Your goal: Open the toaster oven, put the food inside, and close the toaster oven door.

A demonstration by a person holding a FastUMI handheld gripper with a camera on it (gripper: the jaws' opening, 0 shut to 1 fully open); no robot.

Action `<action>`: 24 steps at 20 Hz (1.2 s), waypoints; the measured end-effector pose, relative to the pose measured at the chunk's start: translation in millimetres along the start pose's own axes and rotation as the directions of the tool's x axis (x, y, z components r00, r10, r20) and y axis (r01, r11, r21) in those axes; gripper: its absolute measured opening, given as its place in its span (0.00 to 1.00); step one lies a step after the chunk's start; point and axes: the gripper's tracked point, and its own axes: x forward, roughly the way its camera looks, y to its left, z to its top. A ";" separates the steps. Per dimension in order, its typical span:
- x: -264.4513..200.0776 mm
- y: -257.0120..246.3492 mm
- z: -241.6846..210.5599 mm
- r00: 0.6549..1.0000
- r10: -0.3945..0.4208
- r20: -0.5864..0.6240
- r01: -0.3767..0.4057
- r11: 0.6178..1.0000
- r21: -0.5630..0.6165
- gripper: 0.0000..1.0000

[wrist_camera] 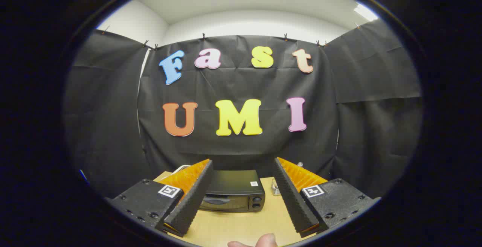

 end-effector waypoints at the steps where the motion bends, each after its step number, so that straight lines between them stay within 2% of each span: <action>1: 2.1 -0.7 -1.1 1.000 0.005 -0.006 -0.005 1.000 0.008 1.00; 7: 10.0 -9.6 -9.4 0.999 -0.011 -0.042 0.012 1.000 0.026 1.00; 15: 16.7 -3.1 -18.3 0.997 0.017 -0.073 -0.013 0.998 0.064 1.00; 24: 36.0 2.8 -35.8 0.994 0.013 -0.112 -0.005 0.998 0.070 1.00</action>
